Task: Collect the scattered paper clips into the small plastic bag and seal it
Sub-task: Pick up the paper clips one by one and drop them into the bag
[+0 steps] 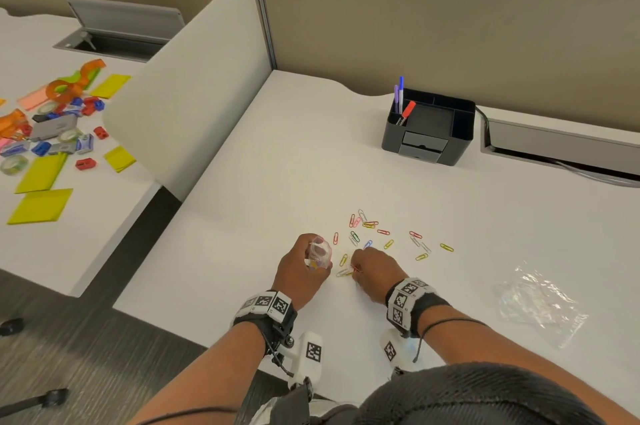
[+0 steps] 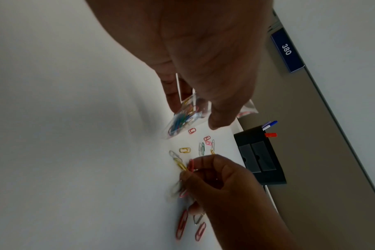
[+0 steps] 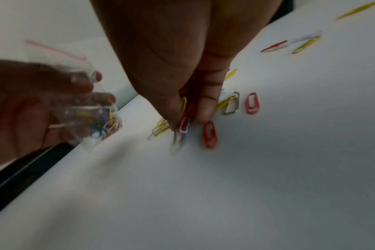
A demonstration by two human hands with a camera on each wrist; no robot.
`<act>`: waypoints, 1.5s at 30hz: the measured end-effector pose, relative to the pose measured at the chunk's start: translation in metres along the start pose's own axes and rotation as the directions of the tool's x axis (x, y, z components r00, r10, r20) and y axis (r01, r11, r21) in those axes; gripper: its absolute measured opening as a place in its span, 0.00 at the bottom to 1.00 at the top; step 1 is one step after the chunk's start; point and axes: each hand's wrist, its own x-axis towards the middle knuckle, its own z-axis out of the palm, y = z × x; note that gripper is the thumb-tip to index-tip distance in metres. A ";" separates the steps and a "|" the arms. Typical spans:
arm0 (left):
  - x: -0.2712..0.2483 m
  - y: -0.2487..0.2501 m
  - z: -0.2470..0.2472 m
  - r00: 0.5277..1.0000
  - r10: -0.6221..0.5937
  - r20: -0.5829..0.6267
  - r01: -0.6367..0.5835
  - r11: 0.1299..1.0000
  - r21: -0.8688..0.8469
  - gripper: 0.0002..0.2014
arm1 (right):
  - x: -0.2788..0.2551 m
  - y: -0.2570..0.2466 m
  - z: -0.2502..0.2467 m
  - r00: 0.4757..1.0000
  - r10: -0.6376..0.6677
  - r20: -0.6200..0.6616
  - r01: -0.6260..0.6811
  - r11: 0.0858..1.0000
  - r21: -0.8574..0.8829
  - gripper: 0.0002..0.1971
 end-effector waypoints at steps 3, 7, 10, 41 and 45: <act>0.002 0.001 0.001 1.000 0.003 0.013 -0.002 1.000 -0.009 0.20 | 0.004 0.008 -0.007 0.997 0.076 0.007 -0.076 0.993 0.092 0.10; 0.004 0.001 0.003 1.000 0.016 0.026 -0.016 1.000 -0.002 0.21 | 0.005 0.017 -0.016 0.987 0.160 0.017 -0.159 0.957 0.243 0.07; 0.005 0.001 0.005 0.999 0.014 0.040 -0.014 1.000 0.002 0.21 | 0.003 0.021 -0.024 0.979 0.204 -0.026 -0.182 0.920 0.347 0.07; -0.007 0.038 0.042 0.991 0.107 0.075 -0.111 0.993 0.044 0.21 | -0.040 -0.024 -0.100 0.975 -0.037 -0.219 0.105 0.945 0.310 0.13; -0.004 0.042 0.044 0.988 0.144 0.060 -0.146 0.989 0.031 0.20 | -0.039 -0.006 -0.101 0.972 0.060 -0.226 0.039 0.912 0.408 0.11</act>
